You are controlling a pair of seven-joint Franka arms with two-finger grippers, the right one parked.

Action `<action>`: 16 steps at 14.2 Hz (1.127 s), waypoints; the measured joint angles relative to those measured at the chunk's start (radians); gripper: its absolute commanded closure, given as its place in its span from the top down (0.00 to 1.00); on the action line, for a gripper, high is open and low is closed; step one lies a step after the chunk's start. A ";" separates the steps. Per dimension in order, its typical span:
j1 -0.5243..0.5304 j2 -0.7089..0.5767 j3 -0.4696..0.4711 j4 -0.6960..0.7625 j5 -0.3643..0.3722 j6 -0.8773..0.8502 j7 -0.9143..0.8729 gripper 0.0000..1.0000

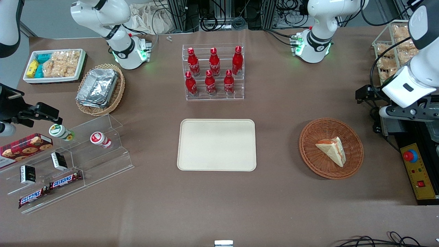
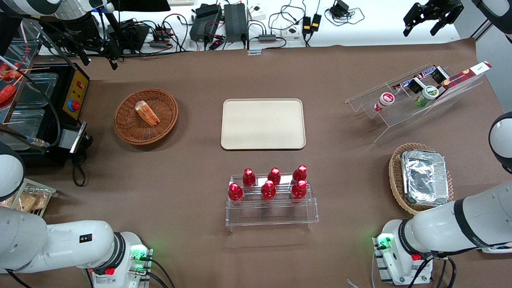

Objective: Place sandwich from basket to tray
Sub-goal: 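Move the left gripper over the wicker basket holding the sandwich, then lower the open left gripper around the wrapped sandwich in the basket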

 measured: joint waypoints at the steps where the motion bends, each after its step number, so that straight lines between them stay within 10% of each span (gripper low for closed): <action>1: 0.000 0.008 -0.003 0.004 0.000 0.004 0.000 1.00; 16: 0.007 0.153 -0.013 -0.284 0.021 0.546 -0.638 1.00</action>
